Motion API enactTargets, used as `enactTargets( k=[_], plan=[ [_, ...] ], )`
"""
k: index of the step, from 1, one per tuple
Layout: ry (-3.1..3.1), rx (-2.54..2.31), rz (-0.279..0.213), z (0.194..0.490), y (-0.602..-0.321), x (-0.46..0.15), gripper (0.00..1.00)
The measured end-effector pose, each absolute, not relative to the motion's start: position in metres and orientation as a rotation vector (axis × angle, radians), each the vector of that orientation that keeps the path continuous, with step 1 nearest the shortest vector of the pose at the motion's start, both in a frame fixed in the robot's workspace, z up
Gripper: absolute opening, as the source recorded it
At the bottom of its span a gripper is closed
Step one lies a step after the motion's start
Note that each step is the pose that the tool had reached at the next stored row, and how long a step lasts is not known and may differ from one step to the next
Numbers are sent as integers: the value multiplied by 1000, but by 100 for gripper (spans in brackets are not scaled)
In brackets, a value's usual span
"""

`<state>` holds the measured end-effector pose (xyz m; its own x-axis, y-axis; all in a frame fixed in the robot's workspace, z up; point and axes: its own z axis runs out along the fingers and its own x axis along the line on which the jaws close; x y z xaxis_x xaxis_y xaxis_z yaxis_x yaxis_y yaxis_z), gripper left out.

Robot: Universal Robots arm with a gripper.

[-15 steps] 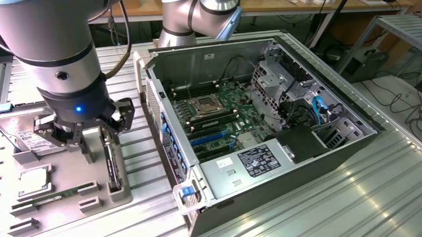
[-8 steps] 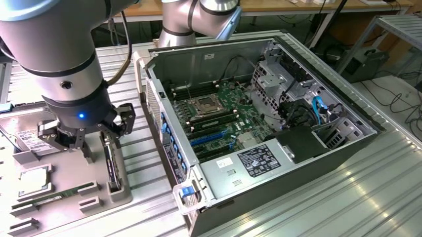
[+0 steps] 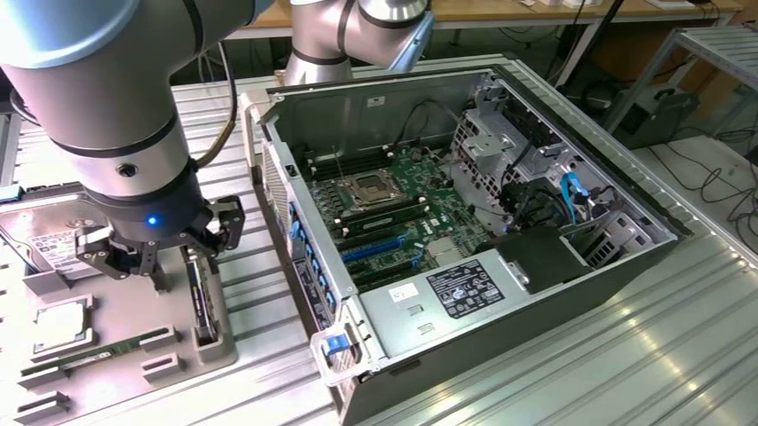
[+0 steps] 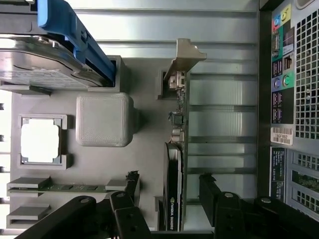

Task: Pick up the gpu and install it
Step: 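Pick up the gpu and move the gpu toward the slot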

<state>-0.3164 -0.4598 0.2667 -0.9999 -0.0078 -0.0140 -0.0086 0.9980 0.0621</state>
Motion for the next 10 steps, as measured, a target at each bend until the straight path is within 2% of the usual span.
enactTargets(
  k=[10],
  plan=[
    [3126,-13,97,264,-460,-316,60]
  ],
)
